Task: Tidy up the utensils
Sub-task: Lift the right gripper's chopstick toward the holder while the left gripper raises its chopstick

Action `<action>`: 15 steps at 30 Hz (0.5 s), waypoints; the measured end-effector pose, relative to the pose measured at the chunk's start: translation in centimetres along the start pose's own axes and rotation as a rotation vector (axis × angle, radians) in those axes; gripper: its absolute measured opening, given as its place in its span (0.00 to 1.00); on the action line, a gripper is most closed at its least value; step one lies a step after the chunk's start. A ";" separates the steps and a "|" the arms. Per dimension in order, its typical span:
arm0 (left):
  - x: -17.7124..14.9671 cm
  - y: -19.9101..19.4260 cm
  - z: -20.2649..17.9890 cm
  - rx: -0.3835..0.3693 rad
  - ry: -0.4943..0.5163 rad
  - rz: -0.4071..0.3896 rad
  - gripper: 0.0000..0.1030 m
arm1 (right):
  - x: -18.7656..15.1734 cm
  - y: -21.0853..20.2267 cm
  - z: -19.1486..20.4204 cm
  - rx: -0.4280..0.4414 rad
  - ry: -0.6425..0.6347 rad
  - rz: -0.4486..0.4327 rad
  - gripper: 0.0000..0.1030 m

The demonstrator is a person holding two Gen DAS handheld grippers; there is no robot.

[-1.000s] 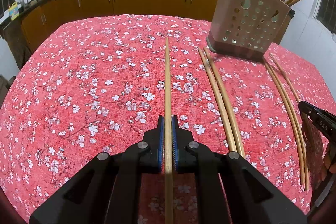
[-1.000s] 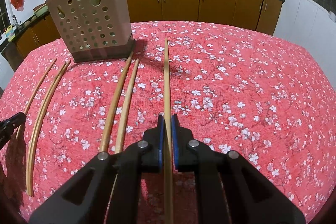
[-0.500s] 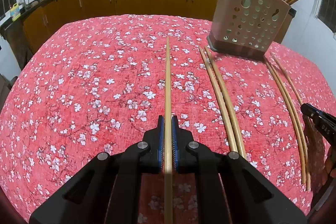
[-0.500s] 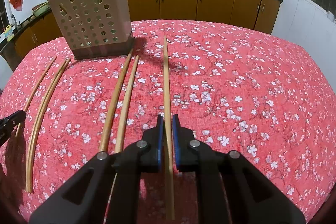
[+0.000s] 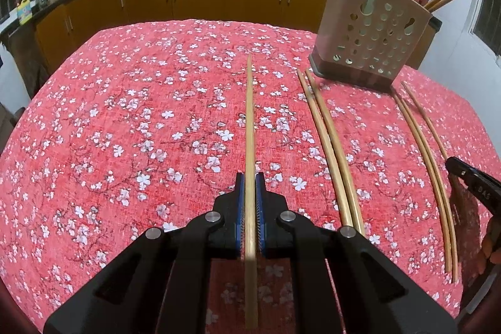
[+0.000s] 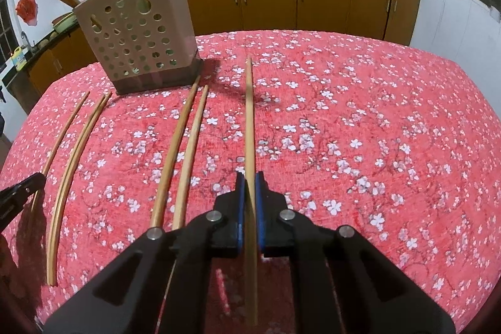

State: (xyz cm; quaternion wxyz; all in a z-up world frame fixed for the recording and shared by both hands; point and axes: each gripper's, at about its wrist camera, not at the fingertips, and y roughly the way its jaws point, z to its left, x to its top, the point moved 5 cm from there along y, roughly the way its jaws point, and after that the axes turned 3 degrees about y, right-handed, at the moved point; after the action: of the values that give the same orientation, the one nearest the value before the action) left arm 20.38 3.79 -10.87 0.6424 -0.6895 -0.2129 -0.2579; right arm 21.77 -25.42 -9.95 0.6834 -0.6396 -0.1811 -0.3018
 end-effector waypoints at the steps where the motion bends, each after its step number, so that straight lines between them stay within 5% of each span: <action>1: 0.0 -0.1 -0.1 0.002 -0.001 0.003 0.07 | 0.1 -0.6 -0.1 0.003 -0.002 -0.017 0.08; 15: 5.8 -7.3 1.5 -0.085 -0.058 -0.189 0.07 | 5.0 -8.9 -1.5 0.037 0.034 -0.254 0.08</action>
State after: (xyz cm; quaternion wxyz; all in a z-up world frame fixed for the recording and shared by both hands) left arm 20.46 5.64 -1.65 0.5788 -0.7004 -0.2843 -0.3058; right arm 19.60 -27.80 -0.15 0.6545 -0.5935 -0.2544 -0.3933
